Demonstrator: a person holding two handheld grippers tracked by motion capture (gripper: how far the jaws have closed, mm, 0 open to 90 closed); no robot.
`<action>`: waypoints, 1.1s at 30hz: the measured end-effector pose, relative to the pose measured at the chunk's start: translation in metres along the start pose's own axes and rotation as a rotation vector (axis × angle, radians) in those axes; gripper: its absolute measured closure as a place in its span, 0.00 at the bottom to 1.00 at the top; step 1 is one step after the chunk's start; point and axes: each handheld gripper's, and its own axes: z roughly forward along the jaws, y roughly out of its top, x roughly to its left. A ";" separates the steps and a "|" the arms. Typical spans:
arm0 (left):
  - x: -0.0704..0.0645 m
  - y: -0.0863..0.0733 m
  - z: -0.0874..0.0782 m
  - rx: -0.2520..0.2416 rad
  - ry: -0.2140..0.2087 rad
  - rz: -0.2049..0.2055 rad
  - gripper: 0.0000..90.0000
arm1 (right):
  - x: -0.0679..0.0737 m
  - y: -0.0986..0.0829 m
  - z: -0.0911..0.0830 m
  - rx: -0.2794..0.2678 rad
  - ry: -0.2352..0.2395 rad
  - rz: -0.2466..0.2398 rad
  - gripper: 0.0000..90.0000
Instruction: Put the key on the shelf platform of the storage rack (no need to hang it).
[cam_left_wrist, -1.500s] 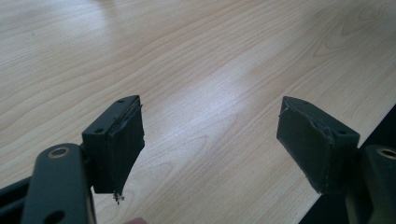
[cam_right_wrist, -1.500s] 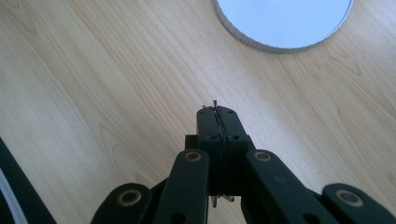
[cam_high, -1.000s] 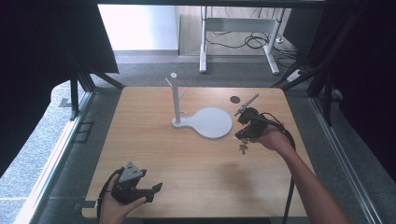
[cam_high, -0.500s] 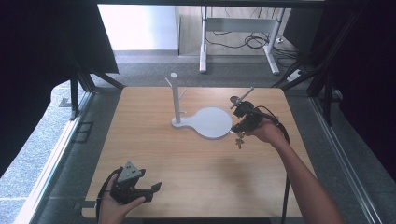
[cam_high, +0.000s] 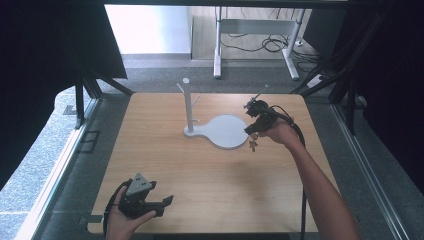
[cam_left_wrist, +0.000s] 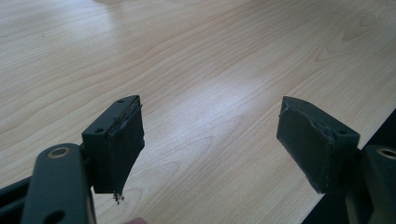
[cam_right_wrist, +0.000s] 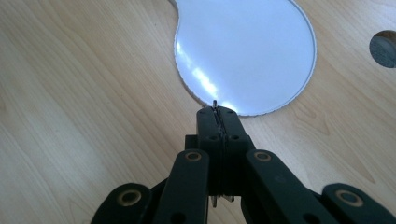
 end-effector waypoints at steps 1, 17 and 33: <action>0.000 0.000 0.000 0.003 -0.001 0.001 0.26 | -0.001 0.001 0.000 -0.005 0.003 0.002 1.00; 0.002 -0.001 -0.001 0.000 -0.002 -0.005 0.26 | -0.009 0.024 0.017 -0.014 0.016 0.026 1.00; 0.006 -0.002 -0.001 0.000 0.002 -0.014 0.26 | -0.019 0.049 0.034 -0.004 0.015 0.030 1.00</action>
